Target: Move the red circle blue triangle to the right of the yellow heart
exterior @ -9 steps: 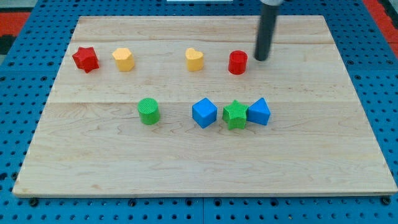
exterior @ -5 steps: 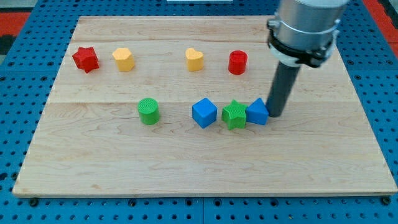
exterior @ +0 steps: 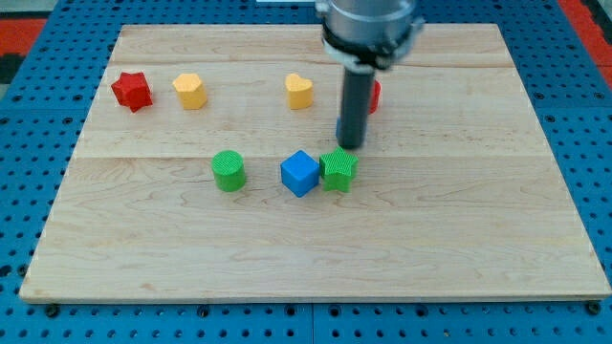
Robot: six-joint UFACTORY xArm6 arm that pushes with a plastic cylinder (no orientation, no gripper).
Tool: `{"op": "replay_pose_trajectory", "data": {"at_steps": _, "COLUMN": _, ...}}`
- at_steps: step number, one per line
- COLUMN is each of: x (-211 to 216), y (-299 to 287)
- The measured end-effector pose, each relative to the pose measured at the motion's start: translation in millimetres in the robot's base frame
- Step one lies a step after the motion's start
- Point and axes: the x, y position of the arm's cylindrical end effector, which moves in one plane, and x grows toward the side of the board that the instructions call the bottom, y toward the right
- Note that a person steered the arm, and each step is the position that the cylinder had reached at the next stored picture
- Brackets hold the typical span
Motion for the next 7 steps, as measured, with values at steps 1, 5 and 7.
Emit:
{"op": "replay_pose_trajectory", "data": {"at_steps": 1, "x": 16, "y": 29}}
{"op": "replay_pose_trajectory", "data": {"at_steps": 5, "x": -70, "y": 52}}
{"op": "replay_pose_trajectory", "data": {"at_steps": 7, "x": -70, "y": 57}}
